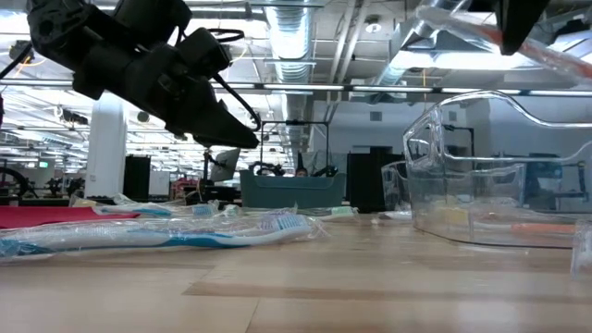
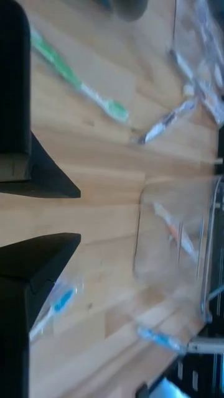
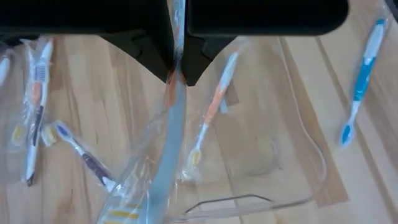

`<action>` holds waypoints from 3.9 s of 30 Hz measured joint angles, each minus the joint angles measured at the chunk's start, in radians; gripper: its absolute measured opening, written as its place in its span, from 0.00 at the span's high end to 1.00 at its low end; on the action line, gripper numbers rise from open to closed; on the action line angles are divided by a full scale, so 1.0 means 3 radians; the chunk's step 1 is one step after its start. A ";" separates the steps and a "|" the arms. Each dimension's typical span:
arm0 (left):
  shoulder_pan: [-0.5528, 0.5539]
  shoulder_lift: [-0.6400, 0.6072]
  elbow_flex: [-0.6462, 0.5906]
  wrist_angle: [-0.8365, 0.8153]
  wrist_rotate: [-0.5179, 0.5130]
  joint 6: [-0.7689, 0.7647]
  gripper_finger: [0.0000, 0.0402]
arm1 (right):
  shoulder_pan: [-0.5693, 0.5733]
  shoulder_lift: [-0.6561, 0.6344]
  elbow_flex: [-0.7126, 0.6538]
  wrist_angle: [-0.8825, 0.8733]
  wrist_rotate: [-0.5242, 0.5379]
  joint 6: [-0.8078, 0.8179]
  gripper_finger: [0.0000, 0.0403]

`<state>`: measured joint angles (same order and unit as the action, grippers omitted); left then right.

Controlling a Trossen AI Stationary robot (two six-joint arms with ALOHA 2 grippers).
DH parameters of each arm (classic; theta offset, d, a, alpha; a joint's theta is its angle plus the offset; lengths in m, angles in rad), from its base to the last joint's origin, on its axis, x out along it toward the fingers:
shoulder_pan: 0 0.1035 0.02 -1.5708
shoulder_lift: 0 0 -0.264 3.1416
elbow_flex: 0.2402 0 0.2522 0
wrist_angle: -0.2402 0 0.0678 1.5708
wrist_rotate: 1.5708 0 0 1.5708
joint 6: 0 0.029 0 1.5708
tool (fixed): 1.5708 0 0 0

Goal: Pick & Place Toothbrushes
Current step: Put the orange toothbrush into the bottom transparent bin, then put the purple toothbrush into the top transparent bin

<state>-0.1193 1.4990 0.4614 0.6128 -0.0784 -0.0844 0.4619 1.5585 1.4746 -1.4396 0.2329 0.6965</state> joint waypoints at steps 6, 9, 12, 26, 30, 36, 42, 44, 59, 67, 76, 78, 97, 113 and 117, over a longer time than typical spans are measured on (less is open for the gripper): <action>-0.0209 0.0000 0.0001 0.0011 0.0001 -0.0162 0.77 | 0.0032 0.0000 -0.0041 0.0159 0.0145 -0.0102 0.99; -0.0337 0.0000 0.0001 0.0012 0.0000 -0.0260 0.77 | 0.0028 0.0004 -0.0180 0.0195 0.0164 -0.0125 0.99; -0.0470 0.0000 0.0001 0.0075 0.0003 -0.0271 0.77 | 0.0034 0.0004 -0.0350 0.0238 0.0164 -0.0086 0.99; -0.0893 0.0000 0.0003 0.0702 0.0007 -0.0004 0.77 | 0.0007 0.0002 -0.0988 0.0578 0.0069 -0.0065 0.99; -0.0885 0.0000 0.0002 0.0707 -0.0015 -0.0006 0.77 | -0.0055 0.0004 -0.1226 0.0907 -0.0069 -0.0131 0.99; -0.0887 0.0000 0.0003 0.0707 -0.0017 -0.0024 0.77 | -0.0086 0.0004 -0.1384 0.1061 -0.0171 -0.0062 0.99; -0.0889 0.0000 0.0002 0.0706 -0.0027 -0.0035 0.77 | -0.0079 0.0004 -0.1387 0.1113 -0.0220 -0.0050 0.99; -0.0891 0.0000 0.0003 0.0706 -0.0027 -0.0075 0.77 | -0.0079 0.0004 -0.1387 0.1154 -0.0237 -0.0050 0.99; -0.0901 0.0000 0.0002 0.0703 -0.0023 -0.0096 0.77 | -0.0039 0.0756 -0.1385 0.1144 -0.0165 -0.0223 0.99; -0.0901 0.0000 0.0003 0.0702 -0.0023 -0.0092 0.77 | -0.0011 0.0982 -0.1382 0.1153 -0.0275 -0.0158 0.99; -0.0901 0.0000 0.0003 0.0702 -0.0023 -0.0091 0.77 | -0.0013 0.0646 -0.1380 0.1243 -0.0238 -0.0381 0.98; -0.0901 0.0000 0.0003 0.0702 -0.0023 -0.0091 0.77 | -0.0022 0.0582 -0.1380 0.1219 -0.0206 -0.0390 0.97; -0.0901 0.0000 0.0002 0.0703 -0.0023 -0.0088 0.77 | -0.0112 0.0543 -0.1380 0.1061 -0.0135 -0.0752 0.82; -0.0901 0.0000 0.0003 0.0703 -0.0023 -0.0088 0.77 | -0.0102 0.0544 -0.1018 0.0919 -0.0041 -0.0840 0.64; -0.0901 0.0000 0.0002 0.0703 -0.0022 -0.0089 0.77 | -0.0103 0.0544 -0.0788 0.0788 0.0053 -0.0865 0.63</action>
<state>-0.3897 1.4990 0.4620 0.8238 -0.0849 -0.1112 0.4309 1.7218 1.2382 -1.2031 0.2487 0.4370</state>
